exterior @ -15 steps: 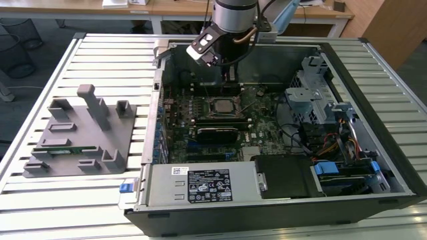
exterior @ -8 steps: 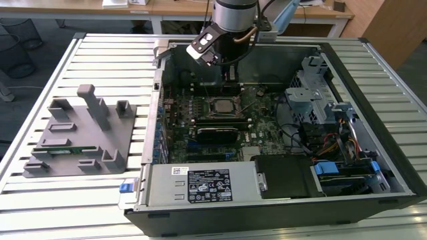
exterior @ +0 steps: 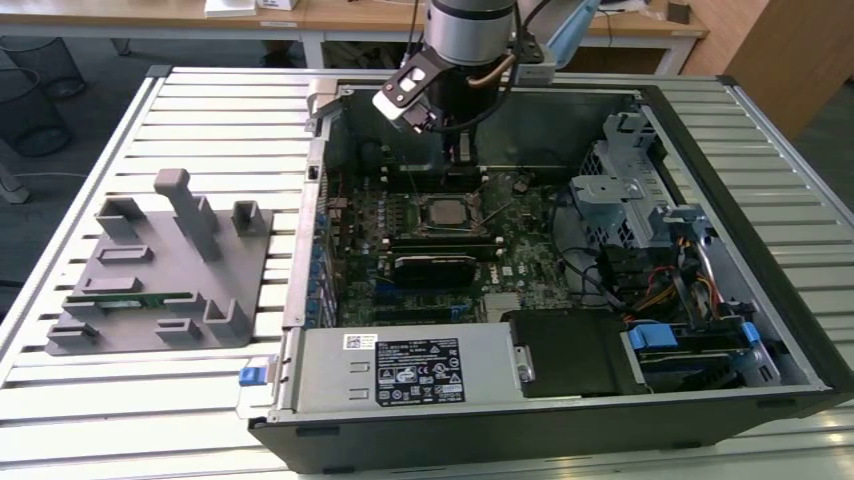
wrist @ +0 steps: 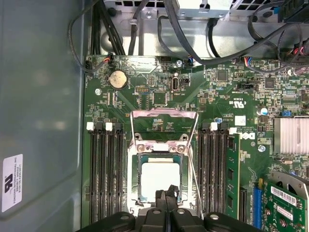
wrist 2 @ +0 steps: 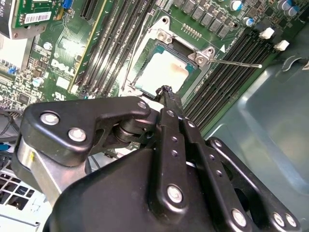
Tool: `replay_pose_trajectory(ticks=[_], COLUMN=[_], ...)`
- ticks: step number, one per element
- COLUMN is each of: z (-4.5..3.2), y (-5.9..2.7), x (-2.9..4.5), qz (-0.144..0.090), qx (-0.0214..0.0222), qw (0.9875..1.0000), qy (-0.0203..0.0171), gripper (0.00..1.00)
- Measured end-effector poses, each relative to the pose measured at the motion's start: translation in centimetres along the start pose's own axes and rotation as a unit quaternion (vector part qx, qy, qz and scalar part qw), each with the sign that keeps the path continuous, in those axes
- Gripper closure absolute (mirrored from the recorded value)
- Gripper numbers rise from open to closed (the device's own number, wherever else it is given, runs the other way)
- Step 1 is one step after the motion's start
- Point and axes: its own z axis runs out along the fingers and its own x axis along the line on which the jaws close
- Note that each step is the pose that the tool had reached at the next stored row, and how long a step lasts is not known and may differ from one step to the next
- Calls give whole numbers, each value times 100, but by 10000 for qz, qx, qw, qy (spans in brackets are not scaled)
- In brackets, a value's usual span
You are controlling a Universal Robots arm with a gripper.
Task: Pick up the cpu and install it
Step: 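Close the cpu cover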
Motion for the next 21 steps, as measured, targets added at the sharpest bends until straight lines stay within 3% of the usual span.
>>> replay_pose_trajectory(ticks=[21], z=[1], y=[0], x=[-68], qz=[1], qx=[0], qw=[10000], qy=[0], gripper=[89])
